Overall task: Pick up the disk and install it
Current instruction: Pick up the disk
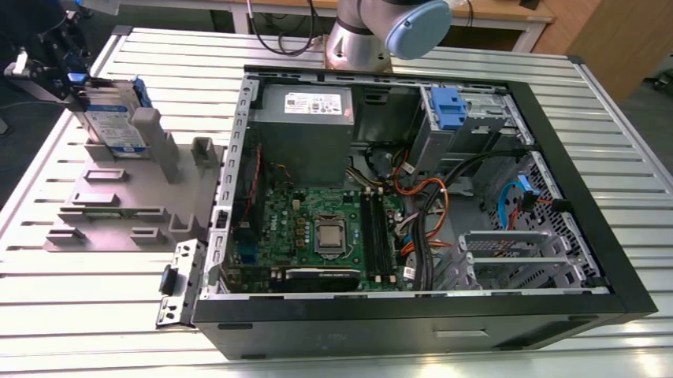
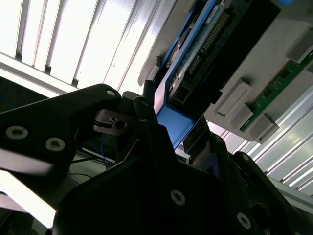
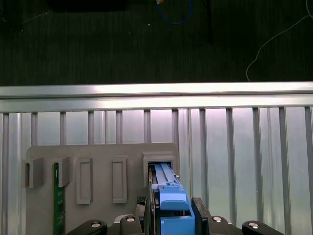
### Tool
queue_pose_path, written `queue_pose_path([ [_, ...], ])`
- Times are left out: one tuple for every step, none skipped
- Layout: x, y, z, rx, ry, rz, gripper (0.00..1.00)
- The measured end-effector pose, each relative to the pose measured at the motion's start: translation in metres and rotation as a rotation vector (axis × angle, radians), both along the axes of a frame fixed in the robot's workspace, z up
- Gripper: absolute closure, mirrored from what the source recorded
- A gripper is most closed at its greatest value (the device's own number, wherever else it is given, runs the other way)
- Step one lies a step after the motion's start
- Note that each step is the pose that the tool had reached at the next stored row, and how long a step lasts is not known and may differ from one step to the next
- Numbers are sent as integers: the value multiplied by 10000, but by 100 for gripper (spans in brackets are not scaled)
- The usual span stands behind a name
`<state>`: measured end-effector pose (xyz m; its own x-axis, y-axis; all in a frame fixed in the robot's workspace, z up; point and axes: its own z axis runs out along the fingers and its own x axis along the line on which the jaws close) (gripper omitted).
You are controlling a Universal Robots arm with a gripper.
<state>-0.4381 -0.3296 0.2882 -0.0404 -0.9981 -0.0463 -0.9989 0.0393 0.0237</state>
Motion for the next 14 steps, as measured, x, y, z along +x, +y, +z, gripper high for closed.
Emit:
queue_pose_path([
  [0, 0, 0, 0, 0, 0, 52],
  [0, 0, 0, 0, 0, 0, 52],
  [0, 0, 0, 0, 0, -1, 52],
  [0, 0, -1, 0, 0, 0, 52],
  [0, 0, -1, 0, 0, 0, 52],
  [0, 0, -1, 0, 0, -1, 52],
  [0, 0, -1, 0, -1, -1, 53],
  [0, 0, 0, -2, 1, 0, 60],
  [0, 0, -1, -1, 1, 0, 60],
  [0, 0, -1, -1, 0, 0, 60],
  [0, 0, -1, -1, 0, -1, 63],
  [0, 0, -1, -1, 0, 0, 63],
  [0, 0, -1, -2, -1, 0, 63],
  [0, 0, -1, -4, -1, -1, 63],
])
